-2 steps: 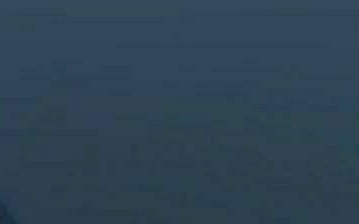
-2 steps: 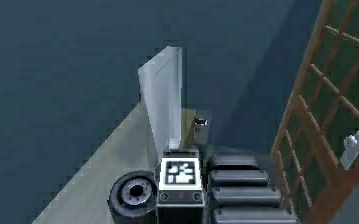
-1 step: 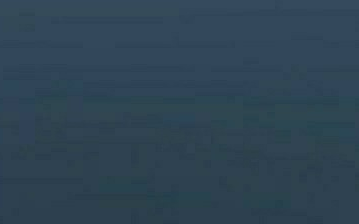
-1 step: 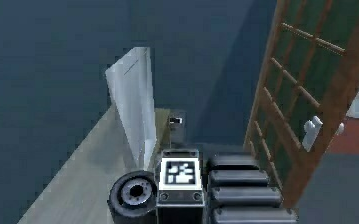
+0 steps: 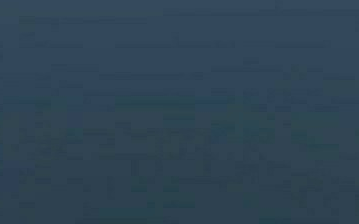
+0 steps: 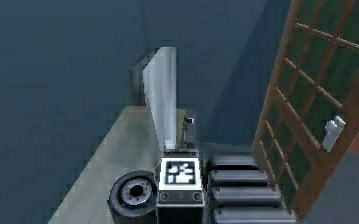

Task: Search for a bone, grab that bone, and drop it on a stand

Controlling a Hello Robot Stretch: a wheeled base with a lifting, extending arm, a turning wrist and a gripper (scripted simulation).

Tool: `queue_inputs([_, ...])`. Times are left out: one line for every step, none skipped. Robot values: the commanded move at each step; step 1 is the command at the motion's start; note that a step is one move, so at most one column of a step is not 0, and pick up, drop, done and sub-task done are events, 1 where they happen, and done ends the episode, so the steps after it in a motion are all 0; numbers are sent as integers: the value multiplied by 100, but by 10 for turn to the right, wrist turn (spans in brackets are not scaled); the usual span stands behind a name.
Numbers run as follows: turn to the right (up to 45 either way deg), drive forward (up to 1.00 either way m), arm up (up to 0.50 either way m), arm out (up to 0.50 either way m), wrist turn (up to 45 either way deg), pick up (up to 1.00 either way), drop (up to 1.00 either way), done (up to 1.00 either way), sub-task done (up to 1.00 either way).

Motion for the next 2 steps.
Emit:
queue_inputs([450, 0, 0, 0, 0, 0, 0, 0, 0])
queue_inputs([450, 0, 0, 0, 0, 0, 0, 0, 0])
